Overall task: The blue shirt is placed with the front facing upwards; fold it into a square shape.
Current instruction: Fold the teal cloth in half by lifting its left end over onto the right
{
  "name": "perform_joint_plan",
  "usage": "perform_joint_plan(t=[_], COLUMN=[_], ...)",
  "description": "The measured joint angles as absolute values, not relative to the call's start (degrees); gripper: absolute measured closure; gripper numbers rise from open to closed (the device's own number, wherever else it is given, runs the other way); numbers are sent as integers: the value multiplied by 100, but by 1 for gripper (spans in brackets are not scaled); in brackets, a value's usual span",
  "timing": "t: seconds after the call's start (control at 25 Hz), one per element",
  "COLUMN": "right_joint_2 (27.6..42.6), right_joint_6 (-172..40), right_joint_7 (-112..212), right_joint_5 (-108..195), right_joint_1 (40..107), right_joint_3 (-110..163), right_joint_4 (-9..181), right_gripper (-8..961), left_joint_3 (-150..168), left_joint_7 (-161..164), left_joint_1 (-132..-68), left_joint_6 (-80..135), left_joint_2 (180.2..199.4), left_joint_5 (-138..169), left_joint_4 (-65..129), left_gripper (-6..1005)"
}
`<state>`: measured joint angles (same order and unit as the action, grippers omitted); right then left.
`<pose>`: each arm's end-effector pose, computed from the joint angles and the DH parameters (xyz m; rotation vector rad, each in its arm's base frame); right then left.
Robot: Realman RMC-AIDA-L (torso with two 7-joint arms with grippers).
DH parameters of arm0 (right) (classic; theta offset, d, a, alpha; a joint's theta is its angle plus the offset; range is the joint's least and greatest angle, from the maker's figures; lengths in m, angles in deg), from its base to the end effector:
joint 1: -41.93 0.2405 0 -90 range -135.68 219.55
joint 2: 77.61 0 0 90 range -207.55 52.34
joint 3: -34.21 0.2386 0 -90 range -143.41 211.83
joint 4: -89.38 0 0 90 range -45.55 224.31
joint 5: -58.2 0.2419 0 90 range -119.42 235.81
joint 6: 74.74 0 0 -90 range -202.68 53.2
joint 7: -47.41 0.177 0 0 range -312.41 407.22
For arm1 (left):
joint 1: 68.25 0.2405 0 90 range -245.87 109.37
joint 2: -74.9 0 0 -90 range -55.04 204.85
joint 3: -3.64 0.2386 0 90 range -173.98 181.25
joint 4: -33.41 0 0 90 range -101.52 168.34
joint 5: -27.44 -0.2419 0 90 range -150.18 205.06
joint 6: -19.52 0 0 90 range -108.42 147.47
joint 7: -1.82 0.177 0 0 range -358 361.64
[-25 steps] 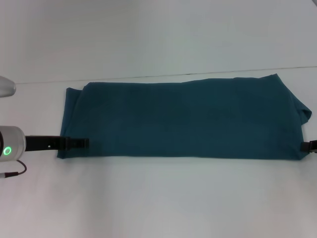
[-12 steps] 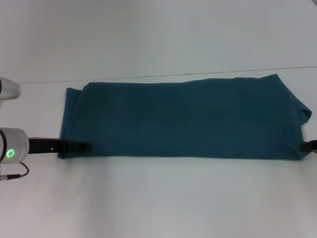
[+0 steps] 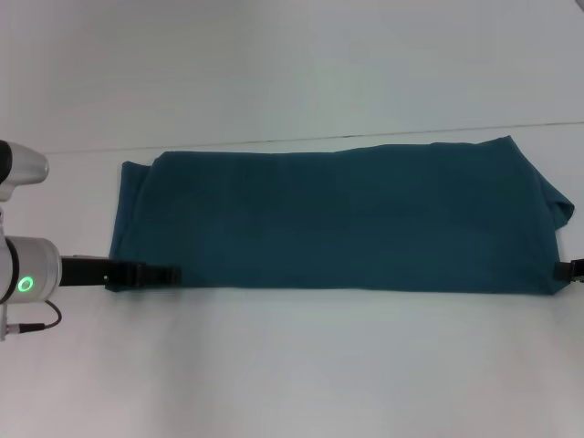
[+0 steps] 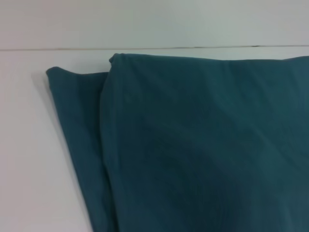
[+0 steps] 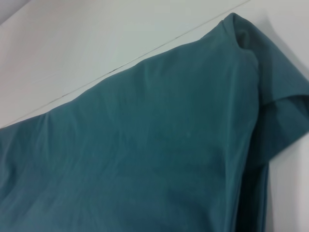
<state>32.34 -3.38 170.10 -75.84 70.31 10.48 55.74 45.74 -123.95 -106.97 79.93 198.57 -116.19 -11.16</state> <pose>0.3949 0.3700 0.0654 -1.9075 1.6812 0.4429 -0.2808 0.4347 -0.0328 -2.2492 -1.2871 -0.1360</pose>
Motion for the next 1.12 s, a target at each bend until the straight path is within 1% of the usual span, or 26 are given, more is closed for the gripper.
perform_joint_plan(t=[0.48, 0.8, 1.12], right_joint_2=[3234, 3234, 3234], right_joint_6=[-338, -338, -338], right_joint_7=[17010, 17010, 17010], right_joint_5=[-7584, -7579, -7527], right_joint_1=[7032, 7024, 7015], right_joint_3=[1048, 1048, 1048], right_joint_4=[5571, 5579, 5577], right_gripper=[953, 952, 952], left_joint_3=[4741, 4693, 4533], left_joint_7=[-12397, -12535, -12711], left_joint_1=[-10764, -10558, -10427], left_joint_6=[8027, 8035, 8007], left_joint_2=[19873, 19867, 19822], left_joint_5=[-11526, -11492, -11503], left_joint_4=[-1120, -1454, -1517], left_gripper=[172, 175, 179])
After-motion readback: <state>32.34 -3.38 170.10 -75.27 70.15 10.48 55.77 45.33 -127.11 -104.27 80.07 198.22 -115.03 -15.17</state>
